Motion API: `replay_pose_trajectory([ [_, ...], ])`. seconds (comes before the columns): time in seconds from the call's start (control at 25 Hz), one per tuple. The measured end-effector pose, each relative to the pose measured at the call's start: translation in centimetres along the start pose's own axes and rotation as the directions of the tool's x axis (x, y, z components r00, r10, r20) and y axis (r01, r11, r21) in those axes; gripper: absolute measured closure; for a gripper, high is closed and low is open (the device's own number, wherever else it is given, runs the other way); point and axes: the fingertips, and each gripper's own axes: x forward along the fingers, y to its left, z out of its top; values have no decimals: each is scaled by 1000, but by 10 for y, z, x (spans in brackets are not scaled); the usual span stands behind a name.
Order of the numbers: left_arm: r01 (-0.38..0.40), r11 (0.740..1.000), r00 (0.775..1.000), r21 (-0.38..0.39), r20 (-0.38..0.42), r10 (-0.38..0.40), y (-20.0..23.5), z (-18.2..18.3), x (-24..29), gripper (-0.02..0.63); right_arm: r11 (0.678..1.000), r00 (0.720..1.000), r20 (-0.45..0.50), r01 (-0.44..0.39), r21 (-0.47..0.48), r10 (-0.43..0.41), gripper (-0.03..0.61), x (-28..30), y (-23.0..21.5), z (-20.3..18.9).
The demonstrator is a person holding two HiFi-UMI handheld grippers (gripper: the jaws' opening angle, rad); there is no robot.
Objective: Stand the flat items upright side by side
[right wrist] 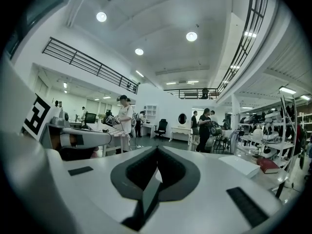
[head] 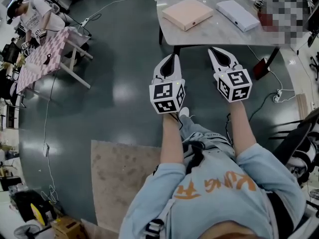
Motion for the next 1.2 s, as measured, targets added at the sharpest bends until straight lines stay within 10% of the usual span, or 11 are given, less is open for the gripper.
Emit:
replay_pose_trajectory([
  [1.2, 112, 992, 946, 64, -313, -86, 105, -58, 238, 601, 929, 986, -103, 158, 334, -131, 577, 221, -143, -63],
])
